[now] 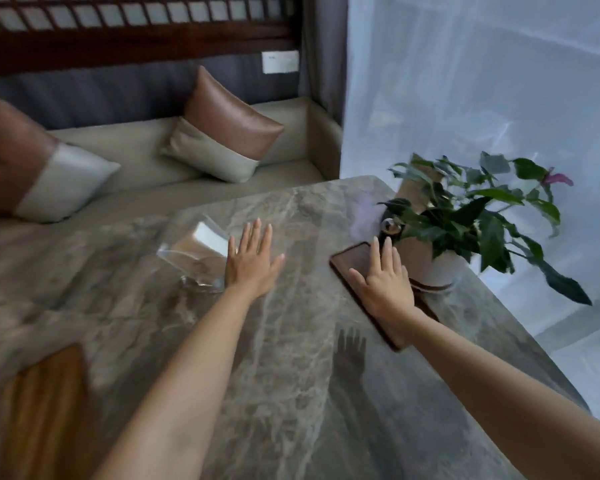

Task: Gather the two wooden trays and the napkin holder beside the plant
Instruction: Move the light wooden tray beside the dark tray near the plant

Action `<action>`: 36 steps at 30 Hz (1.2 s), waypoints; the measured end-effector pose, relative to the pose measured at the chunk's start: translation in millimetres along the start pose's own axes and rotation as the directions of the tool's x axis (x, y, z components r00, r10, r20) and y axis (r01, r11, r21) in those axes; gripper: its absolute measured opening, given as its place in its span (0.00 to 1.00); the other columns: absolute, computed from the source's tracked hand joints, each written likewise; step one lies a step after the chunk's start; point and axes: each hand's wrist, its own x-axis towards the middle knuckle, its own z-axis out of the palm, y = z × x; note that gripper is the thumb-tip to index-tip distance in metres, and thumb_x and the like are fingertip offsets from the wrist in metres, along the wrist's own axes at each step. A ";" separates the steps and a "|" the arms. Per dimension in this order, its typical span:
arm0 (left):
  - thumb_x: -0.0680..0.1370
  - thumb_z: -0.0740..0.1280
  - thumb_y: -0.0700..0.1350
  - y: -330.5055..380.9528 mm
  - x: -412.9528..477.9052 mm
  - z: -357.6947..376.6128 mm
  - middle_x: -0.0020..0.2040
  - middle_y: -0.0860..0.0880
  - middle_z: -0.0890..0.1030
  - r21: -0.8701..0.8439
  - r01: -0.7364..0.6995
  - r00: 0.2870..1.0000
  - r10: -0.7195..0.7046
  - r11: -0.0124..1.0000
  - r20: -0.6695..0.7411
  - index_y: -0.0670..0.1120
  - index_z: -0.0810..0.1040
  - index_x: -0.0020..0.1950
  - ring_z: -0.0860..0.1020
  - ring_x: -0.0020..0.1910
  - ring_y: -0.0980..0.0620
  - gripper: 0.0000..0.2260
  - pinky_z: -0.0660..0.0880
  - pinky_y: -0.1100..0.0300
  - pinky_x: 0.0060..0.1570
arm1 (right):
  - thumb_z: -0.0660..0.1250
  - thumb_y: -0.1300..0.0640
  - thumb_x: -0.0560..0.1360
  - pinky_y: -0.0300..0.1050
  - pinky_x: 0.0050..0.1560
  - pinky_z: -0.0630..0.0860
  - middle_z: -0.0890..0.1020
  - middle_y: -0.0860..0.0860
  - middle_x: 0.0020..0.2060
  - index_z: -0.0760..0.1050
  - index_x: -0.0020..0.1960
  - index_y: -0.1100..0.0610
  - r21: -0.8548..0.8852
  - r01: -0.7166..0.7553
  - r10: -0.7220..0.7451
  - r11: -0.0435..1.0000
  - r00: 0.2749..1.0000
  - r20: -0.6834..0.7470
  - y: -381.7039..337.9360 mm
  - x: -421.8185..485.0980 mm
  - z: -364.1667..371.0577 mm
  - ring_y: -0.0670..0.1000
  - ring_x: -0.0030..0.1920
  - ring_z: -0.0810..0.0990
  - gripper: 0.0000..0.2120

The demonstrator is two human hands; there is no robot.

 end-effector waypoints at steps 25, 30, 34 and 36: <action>0.80 0.49 0.56 -248.6 -290.5 16.0 0.79 0.44 0.47 -0.263 0.867 0.446 -0.895 0.424 0.029 0.47 0.45 0.77 0.46 0.78 0.47 0.28 0.47 0.46 0.75 | 0.44 0.42 0.79 0.54 0.75 0.39 0.33 0.54 0.75 0.30 0.73 0.56 -0.182 0.831 -0.751 0.526 0.554 0.359 -344.5 -74.6 148.6 0.55 0.75 0.34 0.34; 0.79 0.54 0.56 -240.1 -310.8 51.2 0.74 0.39 0.61 -0.345 0.925 0.222 -0.965 0.162 0.143 0.44 0.53 0.75 0.61 0.73 0.40 0.28 0.62 0.45 0.69 | 0.44 0.41 0.79 0.55 0.76 0.39 0.34 0.54 0.75 0.30 0.73 0.55 -0.175 0.859 -0.729 0.481 0.503 0.464 -364.1 -83.0 190.5 0.56 0.75 0.33 0.34; 0.79 0.54 0.56 -230.2 -313.9 70.2 0.65 0.38 0.73 -0.308 0.946 0.171 -0.964 0.103 0.205 0.41 0.63 0.69 0.73 0.63 0.40 0.25 0.70 0.47 0.61 | 0.47 0.42 0.79 0.56 0.76 0.43 0.39 0.55 0.76 0.34 0.75 0.54 -0.171 0.853 -0.686 0.493 0.502 0.527 -373.6 -80.6 216.8 0.58 0.76 0.40 0.33; 0.80 0.53 0.56 -224.4 -313.1 79.1 0.61 0.38 0.76 -0.333 0.940 0.159 -0.956 0.070 0.248 0.40 0.66 0.65 0.76 0.59 0.40 0.23 0.73 0.48 0.56 | 0.48 0.42 0.79 0.56 0.75 0.45 0.43 0.56 0.77 0.37 0.75 0.54 -0.187 0.840 -0.658 0.509 0.520 0.545 -376.8 -75.0 229.0 0.59 0.76 0.43 0.33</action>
